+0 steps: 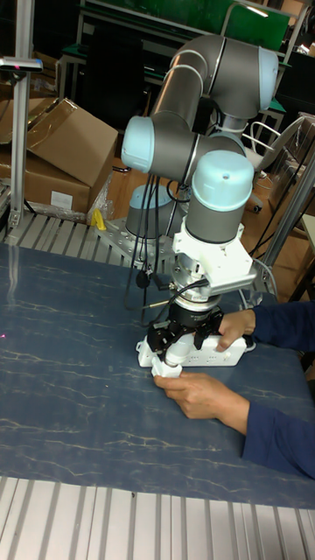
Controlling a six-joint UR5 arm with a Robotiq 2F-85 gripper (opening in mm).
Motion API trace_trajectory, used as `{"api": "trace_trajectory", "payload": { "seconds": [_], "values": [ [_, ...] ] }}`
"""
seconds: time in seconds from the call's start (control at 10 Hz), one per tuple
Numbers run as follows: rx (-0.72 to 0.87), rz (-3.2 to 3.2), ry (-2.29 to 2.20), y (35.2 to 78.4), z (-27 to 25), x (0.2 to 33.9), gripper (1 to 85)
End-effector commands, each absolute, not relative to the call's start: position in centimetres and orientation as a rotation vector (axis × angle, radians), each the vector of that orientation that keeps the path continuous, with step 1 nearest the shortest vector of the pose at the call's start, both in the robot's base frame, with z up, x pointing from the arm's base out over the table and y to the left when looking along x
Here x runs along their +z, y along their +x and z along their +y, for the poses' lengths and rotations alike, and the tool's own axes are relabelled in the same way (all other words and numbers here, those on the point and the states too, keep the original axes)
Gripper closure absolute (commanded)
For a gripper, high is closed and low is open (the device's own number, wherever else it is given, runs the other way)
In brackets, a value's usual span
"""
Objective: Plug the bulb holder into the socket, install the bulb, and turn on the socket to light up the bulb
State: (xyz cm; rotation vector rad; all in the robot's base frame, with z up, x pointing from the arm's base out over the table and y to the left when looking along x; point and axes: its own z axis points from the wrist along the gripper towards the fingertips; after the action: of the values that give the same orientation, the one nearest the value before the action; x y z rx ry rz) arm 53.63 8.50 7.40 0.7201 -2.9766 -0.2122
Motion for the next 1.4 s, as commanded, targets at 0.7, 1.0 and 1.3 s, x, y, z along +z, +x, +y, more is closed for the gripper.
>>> {"api": "trace_trajectory", "payload": {
  "seconds": [0.7,1.0,1.3],
  "values": [
    [-0.009,-2.825,1.324,54.3,8.5,9.9,7.7],
    [0.066,-2.718,1.581,55.4,8.4,10.8,8.0],
    [0.049,-2.586,1.868,56.3,9.7,10.9,8.0]
  ]
}}
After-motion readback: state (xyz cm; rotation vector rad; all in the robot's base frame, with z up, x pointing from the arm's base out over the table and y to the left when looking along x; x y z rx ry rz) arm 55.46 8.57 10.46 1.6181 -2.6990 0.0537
